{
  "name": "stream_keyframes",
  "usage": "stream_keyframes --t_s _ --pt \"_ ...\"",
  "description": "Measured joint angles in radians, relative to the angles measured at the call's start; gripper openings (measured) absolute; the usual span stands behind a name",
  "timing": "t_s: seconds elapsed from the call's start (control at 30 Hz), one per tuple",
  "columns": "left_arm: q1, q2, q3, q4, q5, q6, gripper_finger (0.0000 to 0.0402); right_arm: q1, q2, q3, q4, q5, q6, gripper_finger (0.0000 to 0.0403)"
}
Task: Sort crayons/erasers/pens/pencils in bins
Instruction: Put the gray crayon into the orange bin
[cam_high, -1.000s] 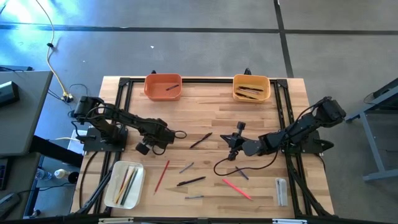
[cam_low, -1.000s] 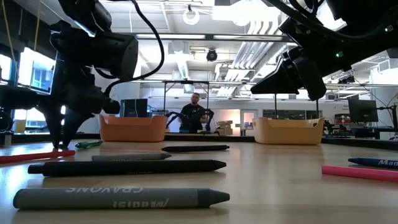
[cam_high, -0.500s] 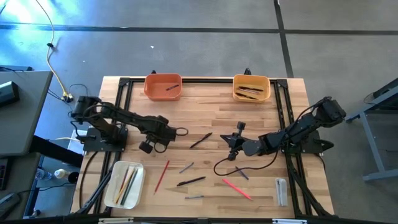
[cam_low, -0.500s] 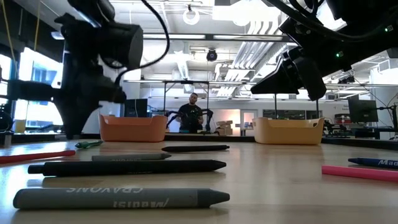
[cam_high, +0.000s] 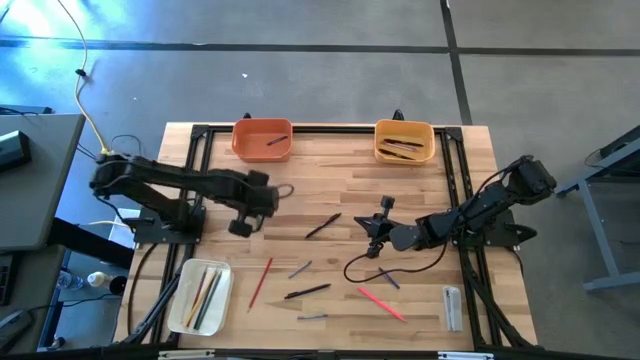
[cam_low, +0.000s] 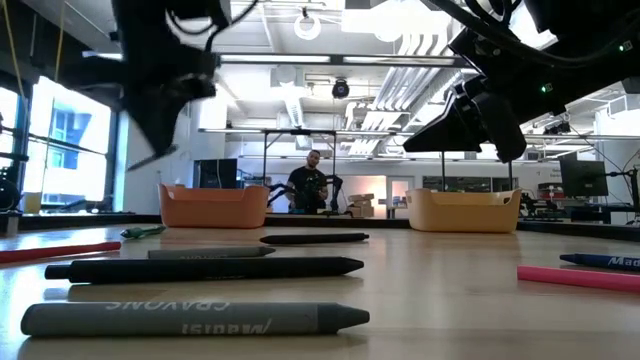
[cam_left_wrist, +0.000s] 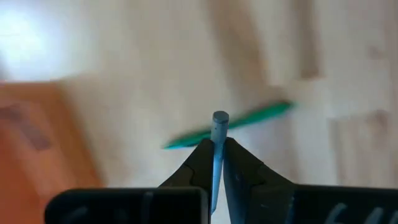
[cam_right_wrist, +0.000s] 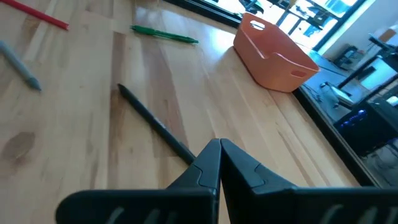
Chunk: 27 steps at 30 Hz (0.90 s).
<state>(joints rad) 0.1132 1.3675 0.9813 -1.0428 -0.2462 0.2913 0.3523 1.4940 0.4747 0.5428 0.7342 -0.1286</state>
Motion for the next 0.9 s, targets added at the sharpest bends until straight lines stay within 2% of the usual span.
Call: stream_keyframes --t_s 0.17,0.43,0.53,0.67,0.8,0.9 --pt "0.102 -0.057 0.06 0.05 -0.137 -0.02 0.0004 0.0 0.0 0.0 0.0 -0.005 0.001 0.0" --pt "0.37 -0.035 0.09 0.262 -0.188 0.075 0.0004 0.0 0.0 0.0 0.0 -0.005 0.0 0.0" --pt "0.477 0.007 0.09 0.366 -0.177 0.123 0.0004 0.0 0.0 0.0 0.0 -0.005 -0.001 0.0" --pt "0.597 0.099 0.09 0.476 -0.108 0.178 0.0004 0.0 0.0 0.0 0.0 -0.005 -0.001 0.0" --pt "0.664 0.22 0.097 0.542 -0.112 0.216 0.0004 0.0 0.0 0.0 0.0 -0.005 -0.001 0.0" --pt "0.696 0.317 0.148 0.544 -0.1 0.198 0.0004 0.0 0.0 0.0 0.0 -0.005 -0.001 0.0"
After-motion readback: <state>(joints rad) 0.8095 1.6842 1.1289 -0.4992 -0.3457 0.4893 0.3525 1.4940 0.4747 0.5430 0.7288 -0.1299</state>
